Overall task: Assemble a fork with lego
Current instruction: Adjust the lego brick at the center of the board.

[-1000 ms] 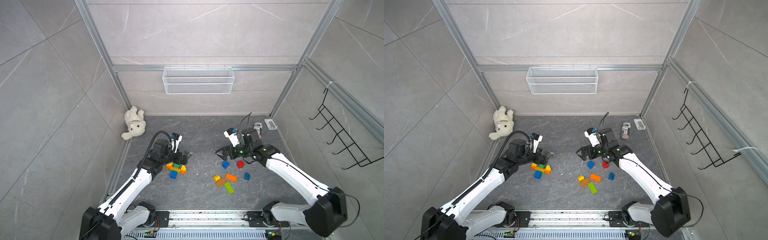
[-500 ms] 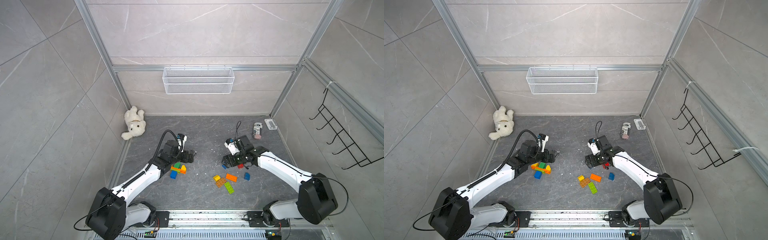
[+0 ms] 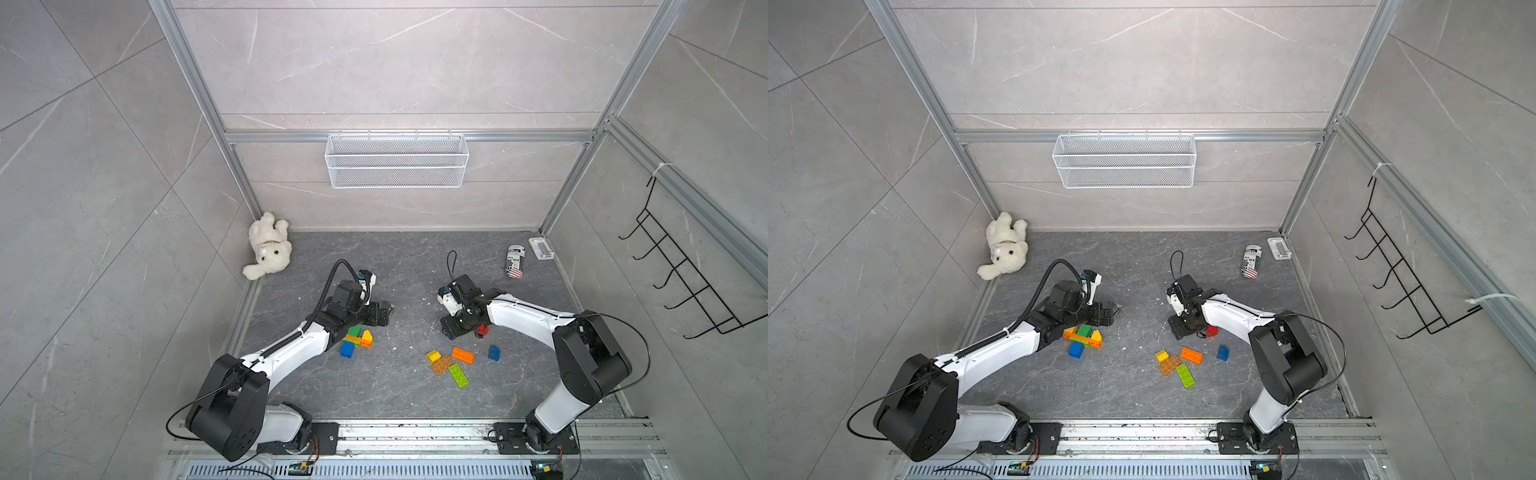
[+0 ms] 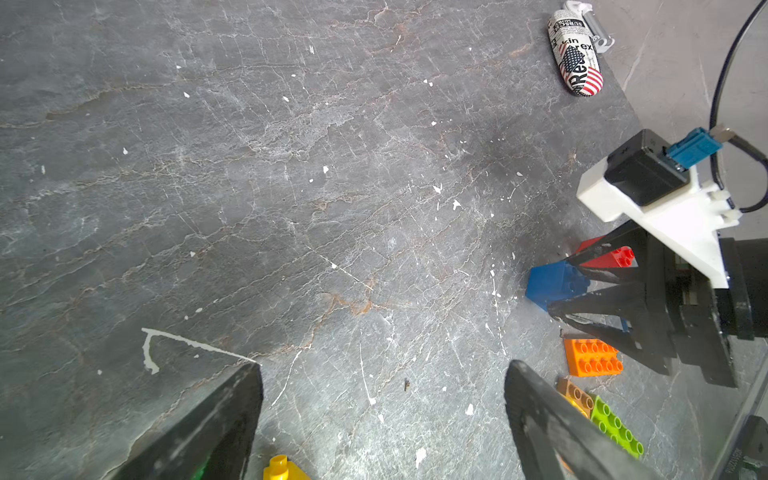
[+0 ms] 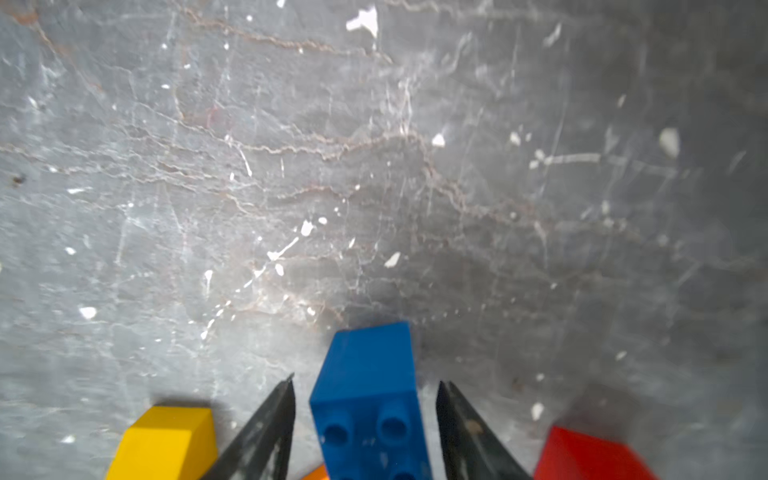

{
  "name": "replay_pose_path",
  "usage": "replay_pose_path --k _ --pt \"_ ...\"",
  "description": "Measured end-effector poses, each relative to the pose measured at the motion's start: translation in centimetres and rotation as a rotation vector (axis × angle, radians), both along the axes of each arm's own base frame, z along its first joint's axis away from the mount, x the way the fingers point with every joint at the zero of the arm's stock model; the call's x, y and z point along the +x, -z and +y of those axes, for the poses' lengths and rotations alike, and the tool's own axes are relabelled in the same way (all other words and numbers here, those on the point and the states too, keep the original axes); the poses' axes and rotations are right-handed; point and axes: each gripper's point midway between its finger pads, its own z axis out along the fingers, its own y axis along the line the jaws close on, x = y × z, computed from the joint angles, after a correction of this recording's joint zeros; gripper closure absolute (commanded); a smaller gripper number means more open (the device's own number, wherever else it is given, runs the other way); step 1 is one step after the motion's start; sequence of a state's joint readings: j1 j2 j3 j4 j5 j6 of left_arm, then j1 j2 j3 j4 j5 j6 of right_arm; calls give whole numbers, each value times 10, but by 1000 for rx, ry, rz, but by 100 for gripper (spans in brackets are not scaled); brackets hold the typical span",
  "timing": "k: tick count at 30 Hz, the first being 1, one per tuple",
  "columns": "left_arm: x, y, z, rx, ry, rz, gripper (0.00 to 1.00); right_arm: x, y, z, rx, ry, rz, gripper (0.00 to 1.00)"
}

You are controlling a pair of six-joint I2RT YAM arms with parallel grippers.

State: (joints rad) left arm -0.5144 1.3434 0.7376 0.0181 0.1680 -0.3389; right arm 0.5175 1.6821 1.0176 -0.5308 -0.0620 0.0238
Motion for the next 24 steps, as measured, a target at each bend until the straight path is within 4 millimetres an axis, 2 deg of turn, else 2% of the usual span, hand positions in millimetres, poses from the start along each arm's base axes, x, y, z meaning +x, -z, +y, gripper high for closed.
replay_pose_path --k 8,10,16,21,24 --pt "8 -1 13 -20 -28 9 8 6 -2 3 -80 -127 -1 82" --pt "9 -2 15 -27 -31 12 8 4 -3 4 -87 -173 3 85" --pt "7 -7 19 -39 -25 15 8 -7 -5 12 -73 -343 15 87" --pt "3 -12 22 -25 -2 -1 7 -19 -22 30 -51 -544 -44 86" --pt "2 -18 23 -23 14 -25 7 -27 -26 34 -63 -645 -61 84"
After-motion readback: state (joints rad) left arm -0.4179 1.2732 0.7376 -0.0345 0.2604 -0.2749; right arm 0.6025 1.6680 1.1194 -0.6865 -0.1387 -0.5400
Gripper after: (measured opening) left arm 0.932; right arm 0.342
